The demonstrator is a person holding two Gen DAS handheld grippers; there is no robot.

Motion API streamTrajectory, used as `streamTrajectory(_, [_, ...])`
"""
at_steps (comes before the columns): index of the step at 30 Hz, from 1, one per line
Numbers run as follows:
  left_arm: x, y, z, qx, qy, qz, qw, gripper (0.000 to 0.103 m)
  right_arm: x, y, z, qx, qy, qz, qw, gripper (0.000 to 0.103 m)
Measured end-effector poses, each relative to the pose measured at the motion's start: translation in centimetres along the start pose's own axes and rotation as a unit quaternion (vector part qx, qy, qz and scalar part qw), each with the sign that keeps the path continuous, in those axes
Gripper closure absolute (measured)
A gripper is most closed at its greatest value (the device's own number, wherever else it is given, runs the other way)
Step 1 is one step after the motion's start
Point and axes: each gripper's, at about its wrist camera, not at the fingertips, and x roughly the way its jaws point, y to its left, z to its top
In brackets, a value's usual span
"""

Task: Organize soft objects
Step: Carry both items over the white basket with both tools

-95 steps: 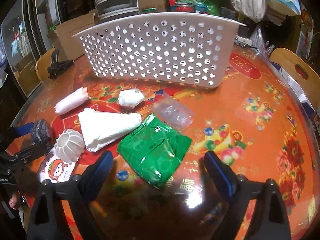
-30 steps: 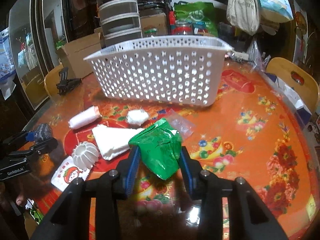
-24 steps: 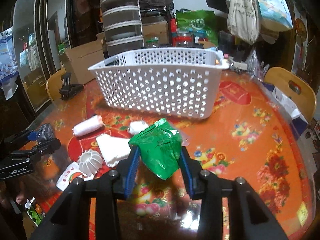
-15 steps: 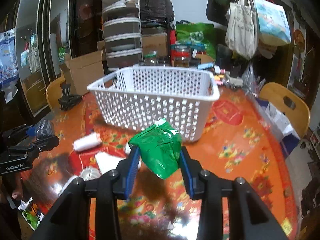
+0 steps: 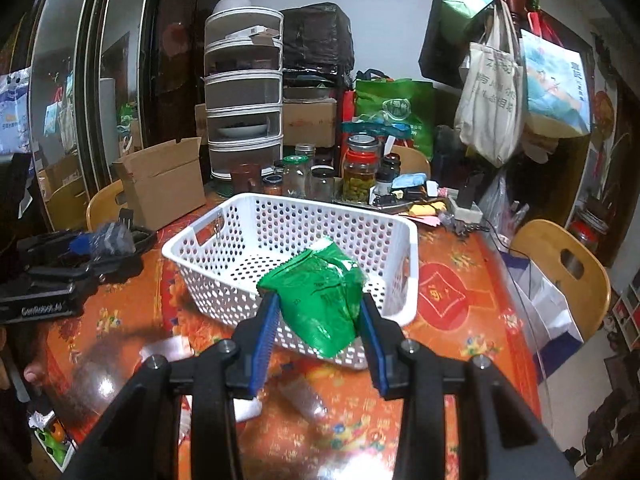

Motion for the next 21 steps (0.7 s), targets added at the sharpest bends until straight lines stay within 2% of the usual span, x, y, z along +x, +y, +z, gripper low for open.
streamTrajectory(4, [2.2, 0.0, 3.0, 0.0, 0.008, 0.014, 0.9999, 0.041, 1.9, -0.1, 1.3, -0.003, 0.016, 0.006, 1.0, 0.064])
streamTrajectory(11, [7.3, 0.9, 6.3, -0.02, 0.051, 0.009, 0.9985, 0.041, 5.4, -1.0, 2.8, 0.008, 0.044, 0.018, 0.999, 0.064])
streamTrajectory(16, [11.1, 1.0, 7.4, -0.025, 0.085, 0.015, 0.9959, 0.041, 8.1, -1.6, 3.9, 0.007, 0.067, 0.006, 0.998, 0.064])
streamTrajectory(21, [15.4, 0.5, 7.4, -0.024, 0.124, 0.024, 0.9916, 0.041, 12.0, -1.8, 4.4, 0.005, 0.114, 0.015, 0.993, 0.064])
